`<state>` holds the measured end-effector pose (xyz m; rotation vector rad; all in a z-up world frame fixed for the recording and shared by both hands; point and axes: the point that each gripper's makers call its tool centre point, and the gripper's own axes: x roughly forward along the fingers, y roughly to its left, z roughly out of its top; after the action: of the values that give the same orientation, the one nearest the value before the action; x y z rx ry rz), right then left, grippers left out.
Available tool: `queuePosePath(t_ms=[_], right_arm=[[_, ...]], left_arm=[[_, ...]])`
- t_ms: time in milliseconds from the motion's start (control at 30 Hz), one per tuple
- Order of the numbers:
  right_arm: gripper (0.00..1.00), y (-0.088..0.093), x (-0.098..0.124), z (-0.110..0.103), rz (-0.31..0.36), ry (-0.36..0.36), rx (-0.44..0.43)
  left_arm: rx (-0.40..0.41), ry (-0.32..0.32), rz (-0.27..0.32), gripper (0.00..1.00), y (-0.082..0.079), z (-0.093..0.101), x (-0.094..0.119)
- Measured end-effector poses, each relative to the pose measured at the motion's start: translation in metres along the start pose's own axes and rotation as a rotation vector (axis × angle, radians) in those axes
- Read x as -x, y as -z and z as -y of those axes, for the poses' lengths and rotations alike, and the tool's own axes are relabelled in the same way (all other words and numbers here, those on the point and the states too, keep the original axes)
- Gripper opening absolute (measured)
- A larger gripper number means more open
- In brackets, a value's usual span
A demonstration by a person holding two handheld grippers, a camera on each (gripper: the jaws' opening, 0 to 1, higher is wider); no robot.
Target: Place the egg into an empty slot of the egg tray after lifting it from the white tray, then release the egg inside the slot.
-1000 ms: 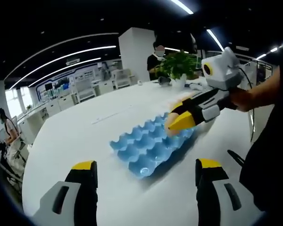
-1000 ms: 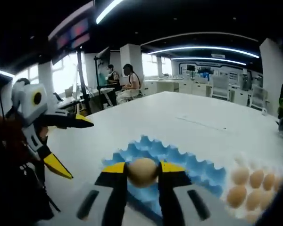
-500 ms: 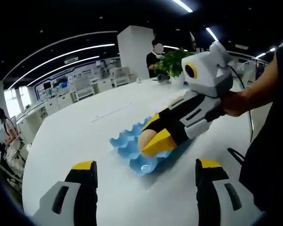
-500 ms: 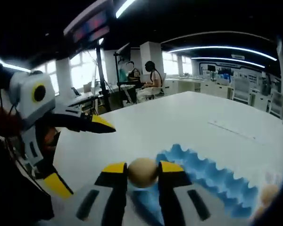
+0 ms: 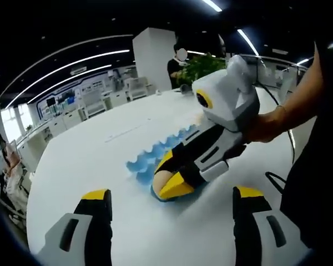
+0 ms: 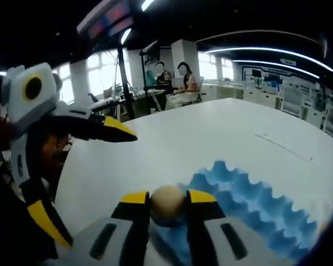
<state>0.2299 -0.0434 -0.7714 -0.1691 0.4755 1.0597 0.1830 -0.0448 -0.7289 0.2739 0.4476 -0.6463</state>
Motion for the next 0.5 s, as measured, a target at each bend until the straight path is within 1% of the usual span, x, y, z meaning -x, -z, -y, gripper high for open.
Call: queuePosePath(t_ms=[133,267,500], right_arm=[[0.25,0.0044,-0.0010,0.0024,-0.008,0.005,0.001],[0.25,0.0045,-0.0013,0.0017,-0.006,0.002,0.009],[0.26,0.0058,-0.0029,-0.0016,-0.005,-0.004,0.082]], left_arm=[[-0.002,-0.001,0.000,0.91,-0.0020,-0.0002,0.0009],[0.007,0.004,0.006,0.91,-0.0025,0.0011,0.0009],[-0.003,0.001,-0.004,0.90,0.0004,0.0021,0.0014]])
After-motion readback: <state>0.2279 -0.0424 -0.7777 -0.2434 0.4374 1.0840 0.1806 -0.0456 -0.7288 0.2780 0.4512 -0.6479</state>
